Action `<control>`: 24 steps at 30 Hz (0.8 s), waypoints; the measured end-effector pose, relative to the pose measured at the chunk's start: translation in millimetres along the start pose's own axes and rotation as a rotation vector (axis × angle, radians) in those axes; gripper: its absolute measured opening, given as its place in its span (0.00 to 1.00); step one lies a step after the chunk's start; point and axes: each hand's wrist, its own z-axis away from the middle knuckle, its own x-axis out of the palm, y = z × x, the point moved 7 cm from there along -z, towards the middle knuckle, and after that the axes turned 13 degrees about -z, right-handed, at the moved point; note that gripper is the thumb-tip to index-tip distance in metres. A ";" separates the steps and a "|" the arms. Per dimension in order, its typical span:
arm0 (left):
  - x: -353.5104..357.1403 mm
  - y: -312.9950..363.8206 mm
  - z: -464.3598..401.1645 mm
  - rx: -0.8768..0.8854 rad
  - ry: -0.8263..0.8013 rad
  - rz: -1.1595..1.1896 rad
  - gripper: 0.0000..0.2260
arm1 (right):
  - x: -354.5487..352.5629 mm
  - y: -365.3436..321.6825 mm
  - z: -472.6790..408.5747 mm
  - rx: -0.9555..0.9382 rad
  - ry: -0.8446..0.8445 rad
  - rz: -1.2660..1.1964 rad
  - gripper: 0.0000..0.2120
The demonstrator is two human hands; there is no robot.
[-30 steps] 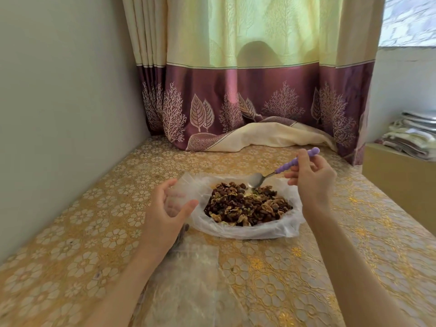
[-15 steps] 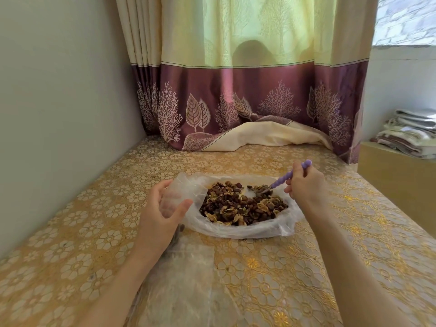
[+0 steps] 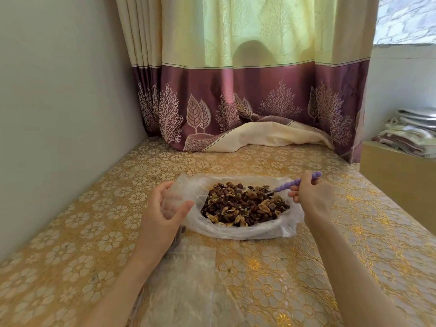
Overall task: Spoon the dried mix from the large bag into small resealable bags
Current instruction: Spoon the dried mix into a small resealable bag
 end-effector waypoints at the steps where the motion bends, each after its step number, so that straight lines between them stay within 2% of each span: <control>1: 0.1 -0.4 0.0 -0.001 -0.002 -0.004 0.24 | -0.3 -1.9 0.0 -0.015 0.007 0.002 0.23; 9: -0.2 3.0 1.0 0.011 0.000 -0.023 0.24 | 7.0 -19.2 9.0 -0.117 0.015 -0.040 0.19; 19: -0.7 1.7 0.9 -0.003 -0.008 -0.034 0.25 | 46.1 -47.1 40.3 -0.044 -0.171 -0.316 0.19; 24: 0.4 -1.1 -0.1 -0.005 -0.018 -0.058 0.27 | 66.1 -61.4 68.4 -0.067 -0.307 -0.352 0.18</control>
